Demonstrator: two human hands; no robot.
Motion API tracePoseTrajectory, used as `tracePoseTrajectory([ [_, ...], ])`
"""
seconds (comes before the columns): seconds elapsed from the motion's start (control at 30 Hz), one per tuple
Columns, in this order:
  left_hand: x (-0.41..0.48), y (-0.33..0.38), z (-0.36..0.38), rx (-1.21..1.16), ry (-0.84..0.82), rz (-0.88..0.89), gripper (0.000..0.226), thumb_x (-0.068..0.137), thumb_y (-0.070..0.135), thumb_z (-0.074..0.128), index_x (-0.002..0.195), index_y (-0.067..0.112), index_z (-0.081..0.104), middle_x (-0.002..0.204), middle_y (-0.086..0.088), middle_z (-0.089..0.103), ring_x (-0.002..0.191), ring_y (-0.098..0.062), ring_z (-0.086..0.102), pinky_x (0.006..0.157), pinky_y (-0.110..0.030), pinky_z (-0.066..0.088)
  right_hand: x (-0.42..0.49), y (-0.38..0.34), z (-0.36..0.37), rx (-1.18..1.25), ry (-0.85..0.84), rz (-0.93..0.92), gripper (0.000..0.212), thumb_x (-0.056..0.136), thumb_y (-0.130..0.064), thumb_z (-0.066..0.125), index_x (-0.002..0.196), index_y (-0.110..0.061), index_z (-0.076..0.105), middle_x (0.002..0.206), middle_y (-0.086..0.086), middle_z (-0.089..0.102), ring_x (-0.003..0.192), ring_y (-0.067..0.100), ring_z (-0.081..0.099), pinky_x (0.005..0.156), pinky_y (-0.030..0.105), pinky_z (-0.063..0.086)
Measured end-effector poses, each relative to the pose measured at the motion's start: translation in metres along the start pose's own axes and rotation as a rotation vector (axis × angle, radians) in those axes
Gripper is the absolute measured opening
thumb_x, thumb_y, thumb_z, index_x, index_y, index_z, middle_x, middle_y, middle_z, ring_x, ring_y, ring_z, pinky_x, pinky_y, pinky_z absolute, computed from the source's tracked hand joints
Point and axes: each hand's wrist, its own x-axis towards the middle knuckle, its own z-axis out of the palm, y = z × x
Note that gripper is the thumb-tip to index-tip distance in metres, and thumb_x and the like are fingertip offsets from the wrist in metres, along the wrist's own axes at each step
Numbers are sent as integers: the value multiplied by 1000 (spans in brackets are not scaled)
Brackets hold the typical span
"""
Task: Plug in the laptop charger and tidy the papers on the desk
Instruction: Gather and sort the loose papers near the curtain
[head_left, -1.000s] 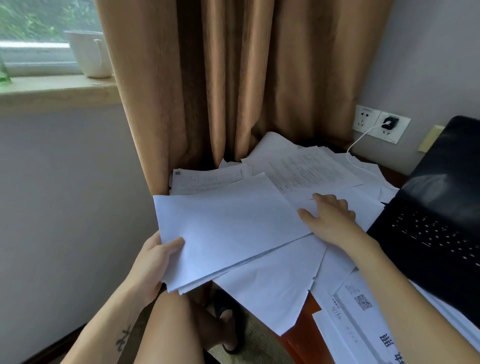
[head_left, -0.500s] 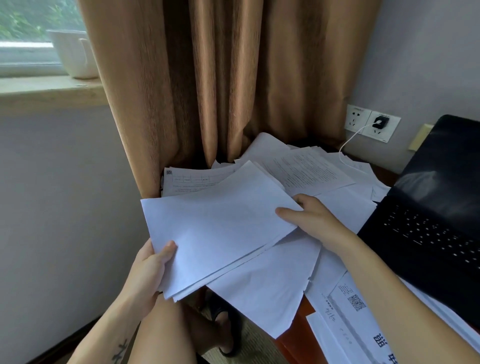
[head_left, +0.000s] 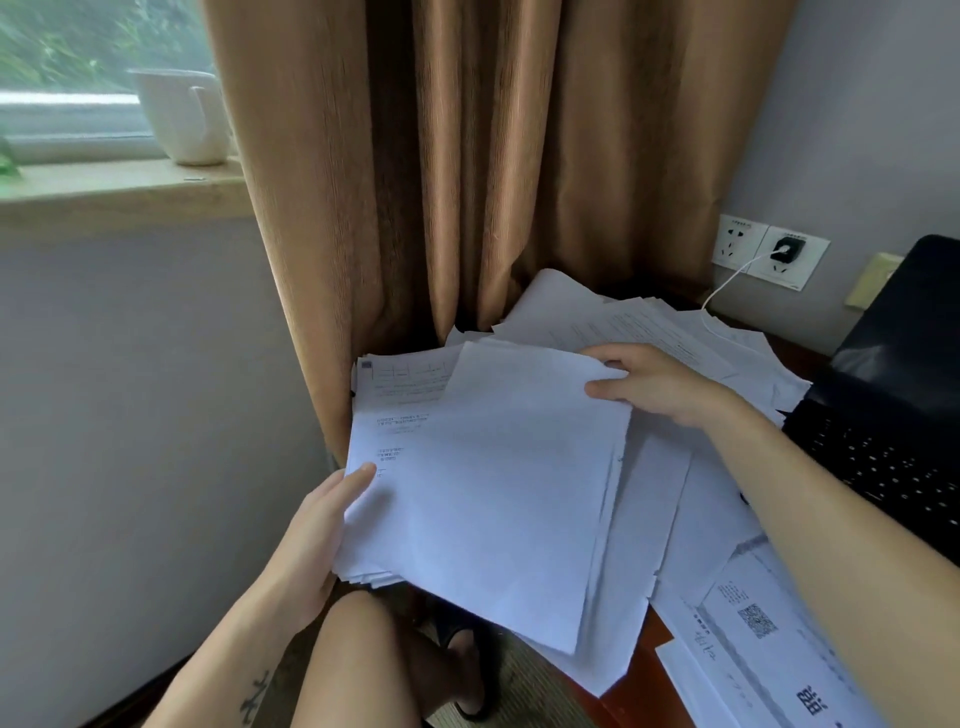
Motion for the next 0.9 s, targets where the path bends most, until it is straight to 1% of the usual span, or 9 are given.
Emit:
tracePoseTrajectory([
  [0.07,2,0,-2,2,-17,-30,38,102,42,58,122,12,69,115,-13,77,100,-32,74,82,-43,49,17,-7,17,-64,43,-70,43,92,-9,71,131,-28,66,128,-8,66,119,14,61,98,27,50],
  [0.17,2,3,-7,6,-56,-58,31,102,30,58,125,14,70,118,-12,77,109,-35,73,101,-48,51,38,-22,48,-92,244,-182,50,92,-17,72,140,-21,57,134,-3,55,123,14,50,100,22,37],
  [0.27,1,5,-11,90,-101,-57,29,101,13,58,128,18,68,120,-9,76,109,-33,74,110,-55,48,47,-28,74,76,416,-165,54,96,-29,68,146,-21,47,133,0,43,120,11,44,101,24,35],
  [0.37,-1,4,-11,125,-114,-50,34,100,7,57,131,17,65,120,-7,77,109,-32,74,108,-54,50,42,-26,89,156,517,-117,54,101,-27,59,150,-16,39,144,5,38,129,17,45,99,25,35],
  [0.43,-1,4,-10,107,-104,-47,33,100,7,56,130,17,66,119,-8,77,108,-33,74,106,-51,51,37,-21,95,169,492,-62,63,100,-21,56,156,-16,28,154,5,30,138,19,39,101,25,35],
  [0.57,6,3,-6,-20,-63,-88,25,100,16,59,123,17,71,114,-8,79,107,-32,75,98,-46,52,31,-19,107,171,296,-121,76,92,-35,53,159,-26,19,162,-4,31,147,16,33,122,41,29],
  [0.63,7,1,-5,1,-69,-96,27,101,14,59,126,18,68,115,-6,79,104,-29,76,98,-46,53,30,-22,110,178,266,-103,68,102,-26,47,162,-24,15,165,-6,26,150,13,27,123,34,22],
  [0.8,0,-4,-9,135,-128,-13,38,103,2,53,134,24,62,125,-2,75,114,-28,73,109,-55,49,22,-4,97,155,343,-150,53,102,-21,44,154,-16,35,146,-3,48,134,14,45,119,34,31],
  [0.9,2,-8,-8,96,-41,24,40,103,-1,52,131,26,63,122,-3,76,110,-31,74,99,-54,54,10,16,68,-257,315,-116,56,101,-24,55,153,-15,36,153,2,39,148,21,26,119,29,20],
])
